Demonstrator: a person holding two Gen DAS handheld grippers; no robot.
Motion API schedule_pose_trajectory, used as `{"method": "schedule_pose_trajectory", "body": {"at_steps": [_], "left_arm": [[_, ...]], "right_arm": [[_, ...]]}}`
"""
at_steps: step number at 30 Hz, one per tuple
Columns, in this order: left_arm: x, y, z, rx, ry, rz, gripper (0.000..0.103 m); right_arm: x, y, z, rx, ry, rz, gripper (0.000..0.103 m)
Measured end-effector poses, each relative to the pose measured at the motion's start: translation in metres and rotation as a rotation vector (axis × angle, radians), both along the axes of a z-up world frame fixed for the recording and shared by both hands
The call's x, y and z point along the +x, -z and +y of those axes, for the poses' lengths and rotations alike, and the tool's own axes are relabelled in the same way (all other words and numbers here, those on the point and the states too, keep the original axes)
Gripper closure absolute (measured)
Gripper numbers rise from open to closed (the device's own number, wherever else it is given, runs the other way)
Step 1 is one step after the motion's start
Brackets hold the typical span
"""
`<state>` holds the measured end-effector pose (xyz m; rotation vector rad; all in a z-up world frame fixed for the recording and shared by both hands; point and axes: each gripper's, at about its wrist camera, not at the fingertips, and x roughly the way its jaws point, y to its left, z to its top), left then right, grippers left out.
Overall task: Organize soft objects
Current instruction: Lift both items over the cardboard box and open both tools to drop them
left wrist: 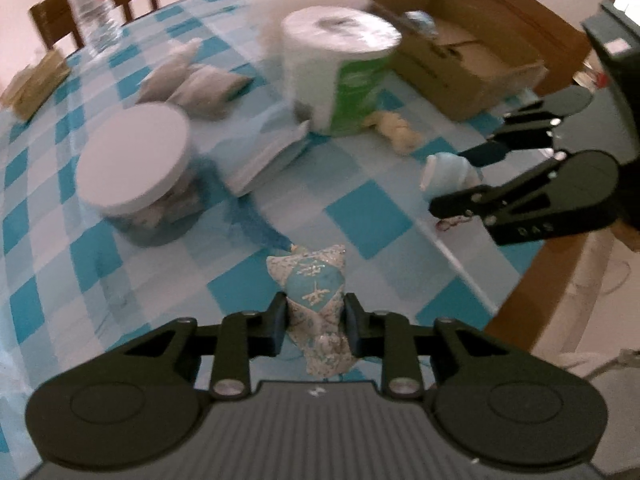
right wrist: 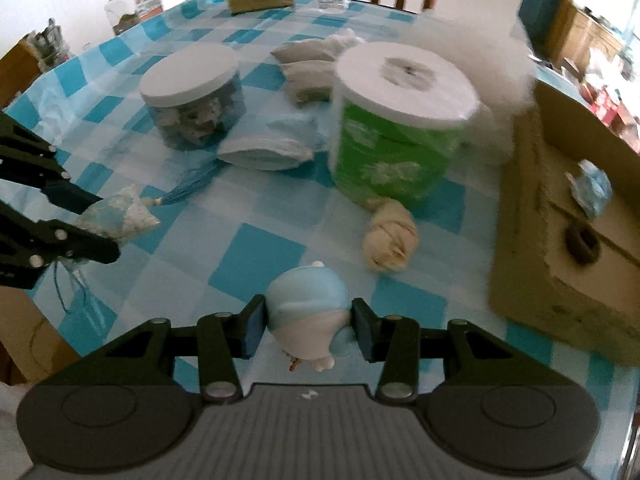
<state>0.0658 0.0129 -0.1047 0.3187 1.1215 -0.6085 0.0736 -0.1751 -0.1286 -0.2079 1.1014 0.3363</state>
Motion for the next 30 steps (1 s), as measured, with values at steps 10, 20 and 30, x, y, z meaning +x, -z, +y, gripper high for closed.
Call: {"method": "schedule_pose_trajectory", "body": {"at_steps": [10, 20, 30], "left_arm": [[-0.007, -0.027, -0.046, -0.031, 0.141, -0.019, 0.076], [-0.009, -0.053, -0.097, -0.072, 0.254, -0.042, 0.076], [0.008, -0.085, -0.172, -0.123, 0.345, -0.119, 0.076]], "right_arm": [[-0.015, -0.015, -0.051, 0.015, 0.12, -0.01, 0.052], [-0.027, -0.027, -0.099, 0.03, 0.21, -0.038, 0.052], [-0.027, -0.054, -0.149, 0.021, 0.253, -0.111, 0.052]]}}
